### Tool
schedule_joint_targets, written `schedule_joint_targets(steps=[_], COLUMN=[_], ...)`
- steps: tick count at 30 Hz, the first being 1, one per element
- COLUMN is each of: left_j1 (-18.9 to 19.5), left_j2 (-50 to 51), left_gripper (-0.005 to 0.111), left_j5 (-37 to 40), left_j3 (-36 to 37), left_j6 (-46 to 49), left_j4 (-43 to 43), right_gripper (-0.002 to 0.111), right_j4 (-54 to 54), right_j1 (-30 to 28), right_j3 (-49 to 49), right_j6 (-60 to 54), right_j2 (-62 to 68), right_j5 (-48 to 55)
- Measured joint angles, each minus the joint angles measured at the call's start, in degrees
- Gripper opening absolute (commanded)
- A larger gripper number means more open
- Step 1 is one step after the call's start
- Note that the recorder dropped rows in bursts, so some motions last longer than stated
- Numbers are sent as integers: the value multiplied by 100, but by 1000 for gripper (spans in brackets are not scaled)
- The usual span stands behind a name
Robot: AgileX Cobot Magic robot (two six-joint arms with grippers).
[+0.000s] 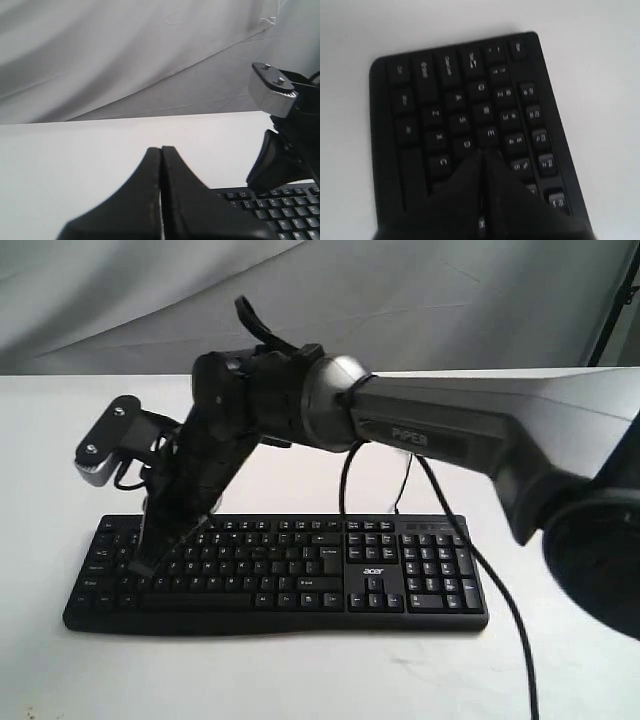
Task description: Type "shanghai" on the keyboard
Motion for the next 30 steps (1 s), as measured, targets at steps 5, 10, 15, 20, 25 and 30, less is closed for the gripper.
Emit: schedule_joint_targets(steps=[5,10,15,20,25,30], left_j1=[0,0,0,0,0,0], left_j2=[0,0,0,0,0,0], left_gripper=[0,0,0,0,0,0], left_j5=[0,0,0,0,0,0], left_j3=[0,0,0,0,0,0], left_j6=[0,0,0,0,0,0], left_j4=[0,0,0,0,0,0], right_gripper=[0,0,0,0,0,0], right_j4=[100,223,320,369,441,453], right_j1=[-83,-95,-109,-123,-186,-214], right_j3=[1081,1528,1562,1562,1562,1562], right_j6=[0,0,-42,-64,-64,-64], right_j2=[-410,-551,-551,-537,-397,-333], right_j5=[-610,-936,-1056,-1082,-1093,-1093])
